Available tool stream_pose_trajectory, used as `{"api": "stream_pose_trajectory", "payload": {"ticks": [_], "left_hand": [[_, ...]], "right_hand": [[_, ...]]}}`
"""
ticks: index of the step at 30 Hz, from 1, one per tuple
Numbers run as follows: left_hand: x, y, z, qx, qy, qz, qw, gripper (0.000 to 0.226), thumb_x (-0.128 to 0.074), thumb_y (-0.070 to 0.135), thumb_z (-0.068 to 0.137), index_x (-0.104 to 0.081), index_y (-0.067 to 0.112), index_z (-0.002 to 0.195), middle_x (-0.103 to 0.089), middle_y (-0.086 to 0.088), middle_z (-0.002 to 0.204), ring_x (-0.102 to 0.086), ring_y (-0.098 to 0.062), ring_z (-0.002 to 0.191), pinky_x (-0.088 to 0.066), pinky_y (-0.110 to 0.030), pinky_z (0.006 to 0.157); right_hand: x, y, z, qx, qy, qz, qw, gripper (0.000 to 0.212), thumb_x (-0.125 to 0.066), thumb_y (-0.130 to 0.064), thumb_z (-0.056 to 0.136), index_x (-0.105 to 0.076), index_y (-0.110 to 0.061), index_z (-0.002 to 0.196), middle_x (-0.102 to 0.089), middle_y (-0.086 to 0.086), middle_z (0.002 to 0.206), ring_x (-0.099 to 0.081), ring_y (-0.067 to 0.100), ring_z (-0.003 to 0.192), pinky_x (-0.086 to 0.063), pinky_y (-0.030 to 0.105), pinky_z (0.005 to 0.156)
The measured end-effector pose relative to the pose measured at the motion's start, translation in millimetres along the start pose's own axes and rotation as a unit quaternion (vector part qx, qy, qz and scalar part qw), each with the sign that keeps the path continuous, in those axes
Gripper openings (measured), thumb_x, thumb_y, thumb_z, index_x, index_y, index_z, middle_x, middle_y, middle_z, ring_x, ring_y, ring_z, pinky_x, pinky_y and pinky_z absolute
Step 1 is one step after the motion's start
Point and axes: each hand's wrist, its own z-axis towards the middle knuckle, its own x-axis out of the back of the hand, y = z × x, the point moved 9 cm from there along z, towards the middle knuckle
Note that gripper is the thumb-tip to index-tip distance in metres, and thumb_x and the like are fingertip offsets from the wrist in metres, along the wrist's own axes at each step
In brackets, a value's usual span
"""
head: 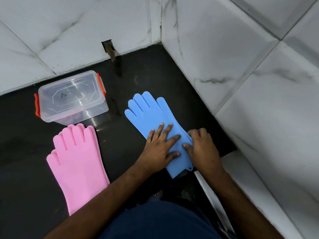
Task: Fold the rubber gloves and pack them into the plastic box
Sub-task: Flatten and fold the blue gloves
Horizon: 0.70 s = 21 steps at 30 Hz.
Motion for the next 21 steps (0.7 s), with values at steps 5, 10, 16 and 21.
{"api": "stream_pose_trajectory", "payload": {"ticks": [5,10,16,21], "left_hand": [[6,2,-16,-0.099,0.03,-0.044,0.994,0.067,-0.054,0.067,0.094,-0.052,0.029,0.149,-0.028,-0.005,0.169,-0.018,-0.028,0.158,-0.02,-0.056,0.125],[6,20,-37,-0.25,-0.021,0.046,0.967,0.062,-0.067,0.064,0.088,-0.069,0.02,0.132,-0.047,-0.013,0.159,-0.04,-0.031,0.15,-0.025,-0.058,0.123],[36,46,-49,-0.302,0.13,0.044,0.943,0.021,-0.068,0.03,0.096,-0.081,0.014,0.1,-0.077,-0.005,0.121,-0.075,-0.023,0.107,-0.06,-0.03,0.076],[36,44,-42,-0.25,0.098,0.036,0.963,0.016,-0.073,0.032,0.096,-0.083,0.023,0.105,-0.077,0.007,0.124,-0.071,-0.015,0.12,-0.059,-0.025,0.074]], "right_hand": [[0,4,-7,-0.034,0.016,0.013,0.999,0.029,-0.066,-0.035,0.095,-0.059,-0.016,0.116,-0.047,0.006,0.119,-0.051,0.024,0.108,-0.052,0.04,0.083],[-2,8,-2,-0.059,0.021,0.011,0.998,0.024,-0.059,-0.031,0.1,-0.063,-0.009,0.106,-0.052,0.011,0.117,-0.052,0.028,0.108,-0.048,0.04,0.088],[4,14,3,-0.063,0.021,0.024,0.997,0.018,-0.057,-0.033,0.101,-0.058,-0.015,0.097,-0.059,0.008,0.106,-0.058,0.026,0.091,-0.037,0.031,0.07],[5,16,2,-0.069,0.026,0.037,0.997,0.013,-0.061,-0.027,0.098,-0.059,-0.014,0.096,-0.059,0.01,0.107,-0.059,0.027,0.094,-0.046,0.034,0.076]]}}
